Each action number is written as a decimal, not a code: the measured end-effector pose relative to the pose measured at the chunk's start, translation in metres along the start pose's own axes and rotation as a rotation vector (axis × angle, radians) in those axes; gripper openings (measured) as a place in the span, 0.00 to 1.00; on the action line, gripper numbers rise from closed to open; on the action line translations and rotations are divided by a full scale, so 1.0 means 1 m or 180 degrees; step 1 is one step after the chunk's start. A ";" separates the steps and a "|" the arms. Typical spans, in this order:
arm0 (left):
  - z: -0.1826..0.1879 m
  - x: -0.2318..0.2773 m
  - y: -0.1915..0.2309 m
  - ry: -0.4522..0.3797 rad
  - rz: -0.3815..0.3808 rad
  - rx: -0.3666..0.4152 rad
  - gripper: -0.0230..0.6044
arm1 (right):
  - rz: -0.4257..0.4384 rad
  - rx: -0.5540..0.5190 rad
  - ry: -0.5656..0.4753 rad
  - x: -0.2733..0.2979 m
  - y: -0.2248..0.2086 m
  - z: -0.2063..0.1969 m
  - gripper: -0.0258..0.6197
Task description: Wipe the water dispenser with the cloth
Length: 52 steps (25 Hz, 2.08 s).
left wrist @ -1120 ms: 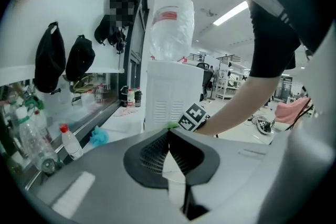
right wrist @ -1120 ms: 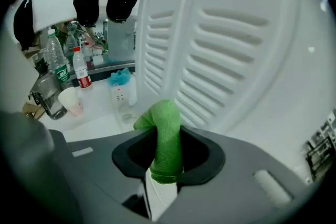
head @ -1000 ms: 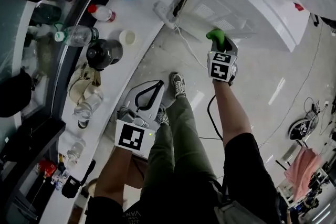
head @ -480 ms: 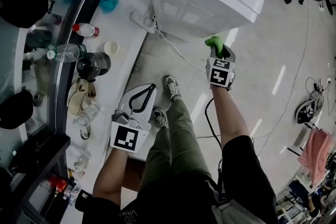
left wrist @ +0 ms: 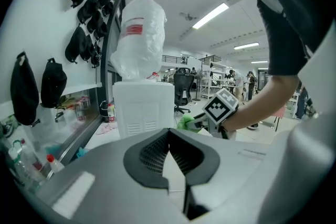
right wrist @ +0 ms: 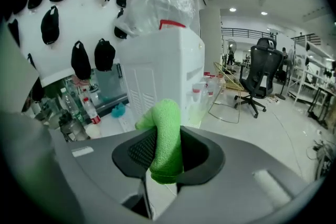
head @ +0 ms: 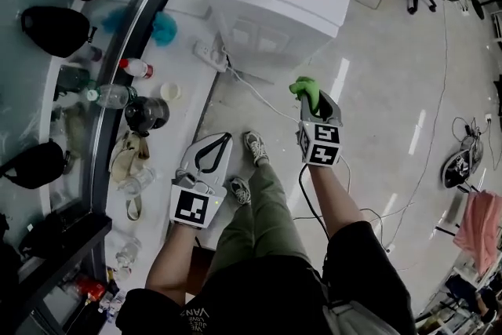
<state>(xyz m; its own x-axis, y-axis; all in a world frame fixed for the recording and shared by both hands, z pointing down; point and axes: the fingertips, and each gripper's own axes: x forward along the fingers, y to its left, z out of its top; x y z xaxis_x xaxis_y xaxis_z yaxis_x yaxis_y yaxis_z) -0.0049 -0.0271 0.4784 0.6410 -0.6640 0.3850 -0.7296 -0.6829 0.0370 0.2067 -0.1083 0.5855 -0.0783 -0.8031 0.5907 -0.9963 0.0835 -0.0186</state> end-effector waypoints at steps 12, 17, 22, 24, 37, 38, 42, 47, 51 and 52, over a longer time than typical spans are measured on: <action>0.040 -0.051 -0.001 -0.0234 0.0213 0.0125 0.04 | 0.0295 0.0137 -0.0558 -0.139 0.034 0.068 0.22; 0.057 -0.075 -0.005 -0.0298 0.0307 -0.0079 0.04 | 0.0356 0.0082 -0.0707 -0.176 0.047 0.088 0.22; 0.063 -0.100 -0.006 -0.0413 0.0348 -0.0039 0.04 | 0.0415 0.0153 -0.0815 -0.210 0.060 0.102 0.22; 0.060 -0.110 -0.001 -0.0517 0.0390 -0.0024 0.04 | 0.0448 0.0147 -0.0841 -0.222 0.066 0.105 0.22; 0.076 -0.159 0.007 -0.0546 0.0479 -0.0002 0.04 | 0.0610 0.0017 -0.0994 -0.262 0.096 0.129 0.22; 0.078 -0.162 0.009 -0.0557 0.0497 -0.0005 0.04 | 0.0614 0.0002 -0.1022 -0.264 0.097 0.133 0.22; 0.088 -0.173 0.017 -0.0653 0.0592 -0.0014 0.04 | 0.0623 -0.0122 -0.1120 -0.270 0.102 0.147 0.22; 0.095 -0.182 0.021 -0.0688 0.0673 0.0037 0.04 | 0.0620 -0.0264 -0.1175 -0.273 0.104 0.154 0.22; 0.097 -0.183 0.019 -0.0690 0.0643 0.0034 0.04 | 0.0639 -0.0311 -0.1189 -0.276 0.104 0.157 0.22; 0.096 -0.183 0.017 -0.0696 0.0635 0.0033 0.04 | 0.0643 -0.0322 -0.1185 -0.277 0.104 0.156 0.22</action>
<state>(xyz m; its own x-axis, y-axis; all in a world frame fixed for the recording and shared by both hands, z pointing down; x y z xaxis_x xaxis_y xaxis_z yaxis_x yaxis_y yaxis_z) -0.1121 0.0532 0.3196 0.5220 -0.8346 0.1759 -0.8446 -0.5345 -0.0295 0.1192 0.0308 0.2944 -0.2970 -0.9211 0.2517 -0.9527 0.3035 -0.0138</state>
